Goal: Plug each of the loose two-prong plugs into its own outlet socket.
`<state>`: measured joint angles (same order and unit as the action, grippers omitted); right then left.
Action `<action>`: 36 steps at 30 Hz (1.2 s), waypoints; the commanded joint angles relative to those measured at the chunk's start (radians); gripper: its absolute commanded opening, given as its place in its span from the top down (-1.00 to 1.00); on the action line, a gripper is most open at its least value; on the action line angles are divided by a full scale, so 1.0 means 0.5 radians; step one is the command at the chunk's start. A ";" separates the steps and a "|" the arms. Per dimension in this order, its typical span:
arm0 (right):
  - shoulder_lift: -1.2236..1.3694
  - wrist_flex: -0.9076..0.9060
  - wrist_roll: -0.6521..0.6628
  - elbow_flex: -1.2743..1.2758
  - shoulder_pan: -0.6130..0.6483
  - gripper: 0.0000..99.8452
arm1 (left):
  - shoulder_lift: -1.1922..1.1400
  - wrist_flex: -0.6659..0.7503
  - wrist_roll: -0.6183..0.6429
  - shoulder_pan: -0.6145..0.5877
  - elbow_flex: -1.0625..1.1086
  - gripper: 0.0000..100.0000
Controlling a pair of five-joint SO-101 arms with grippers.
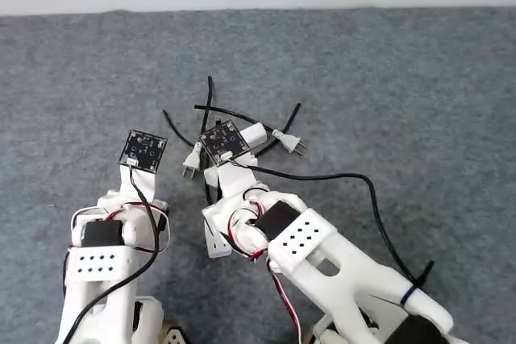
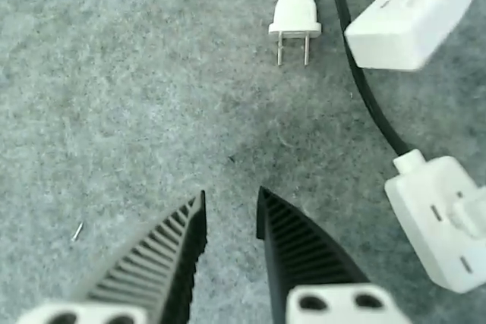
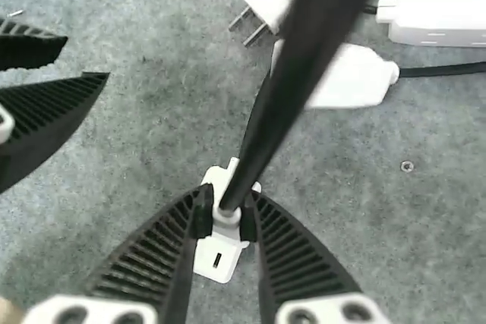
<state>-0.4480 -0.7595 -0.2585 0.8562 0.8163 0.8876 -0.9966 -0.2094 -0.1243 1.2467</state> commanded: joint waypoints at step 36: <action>0.130 0.149 -0.064 -0.123 -0.023 0.98 | -0.006 0.043 0.000 0.000 -0.091 0.78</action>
<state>-0.3790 -0.6644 -0.2862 0.8562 0.8193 0.8861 -0.9966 -0.2094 -0.1243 1.2467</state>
